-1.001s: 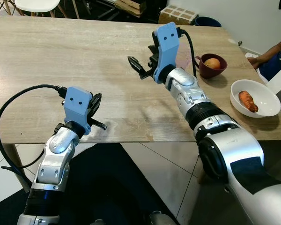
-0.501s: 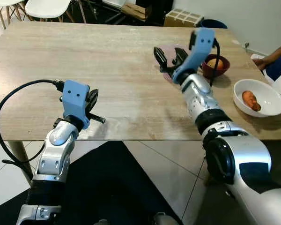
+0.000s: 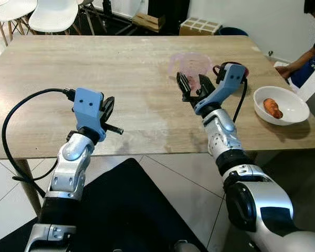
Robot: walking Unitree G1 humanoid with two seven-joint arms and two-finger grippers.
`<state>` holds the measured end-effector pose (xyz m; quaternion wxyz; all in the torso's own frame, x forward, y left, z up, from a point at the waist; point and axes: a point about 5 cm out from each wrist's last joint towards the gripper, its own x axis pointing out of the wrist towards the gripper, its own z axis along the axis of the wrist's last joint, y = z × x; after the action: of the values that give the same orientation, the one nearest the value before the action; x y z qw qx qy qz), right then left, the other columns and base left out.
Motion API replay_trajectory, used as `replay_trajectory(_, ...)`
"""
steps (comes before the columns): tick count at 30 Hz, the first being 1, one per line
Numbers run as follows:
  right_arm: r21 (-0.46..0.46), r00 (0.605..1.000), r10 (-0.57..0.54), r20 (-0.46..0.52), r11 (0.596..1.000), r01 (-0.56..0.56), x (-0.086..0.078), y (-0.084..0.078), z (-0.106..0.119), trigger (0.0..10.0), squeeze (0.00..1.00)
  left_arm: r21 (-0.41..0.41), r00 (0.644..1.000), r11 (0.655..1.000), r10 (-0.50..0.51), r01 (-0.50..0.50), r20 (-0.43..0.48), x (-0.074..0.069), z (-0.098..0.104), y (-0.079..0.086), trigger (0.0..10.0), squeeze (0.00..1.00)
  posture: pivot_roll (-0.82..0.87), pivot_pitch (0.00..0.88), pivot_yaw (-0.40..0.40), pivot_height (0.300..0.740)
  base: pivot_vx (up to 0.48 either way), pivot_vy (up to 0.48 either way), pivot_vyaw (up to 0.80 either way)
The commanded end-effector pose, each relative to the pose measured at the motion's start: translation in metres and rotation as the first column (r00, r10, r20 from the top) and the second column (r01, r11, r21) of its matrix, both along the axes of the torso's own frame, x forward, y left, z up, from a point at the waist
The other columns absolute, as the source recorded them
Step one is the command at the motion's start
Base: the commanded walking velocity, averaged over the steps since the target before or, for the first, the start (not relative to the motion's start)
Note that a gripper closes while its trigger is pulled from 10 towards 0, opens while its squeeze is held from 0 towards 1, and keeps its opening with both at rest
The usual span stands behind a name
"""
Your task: Restocking fridge
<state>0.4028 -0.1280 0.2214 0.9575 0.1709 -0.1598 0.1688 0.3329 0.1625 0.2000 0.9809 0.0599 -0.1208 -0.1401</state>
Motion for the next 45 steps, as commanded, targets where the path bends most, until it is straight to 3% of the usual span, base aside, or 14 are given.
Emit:
replay_trajectory(1,0.016,1.0,-0.017,0.009,1.0,0.017,-0.002,-0.003,-0.002,10.0,0.0,0.007,1.0,1.0,-0.003,0.003,-0.009,0.001,-0.004,-0.001,10.0,0.0,-0.07,0.067,0.0,0.707,0.0,0.0,0.0)
replay_trajectory(27,0.012,0.996,0.079,0.047,0.997,-0.079,-0.012,0.017,-0.004,10.0,0.0,0.001,1.0,1.0,0.011,-0.011,-0.004,-0.003,-0.01,-0.003,10.0,0.0,-0.06,0.08,-0.021,0.707,0.0,0.0,0.0)
replay_trajectory(45,0.006,0.994,0.098,0.049,0.995,-0.098,-0.014,0.018,-0.005,10.0,0.0,0.014,1.0,1.0,0.006,-0.006,-0.008,-0.002,-0.012,-0.004,10.0,0.0,-0.06,0.08,-0.022,0.707,0.0,0.0,0.0)
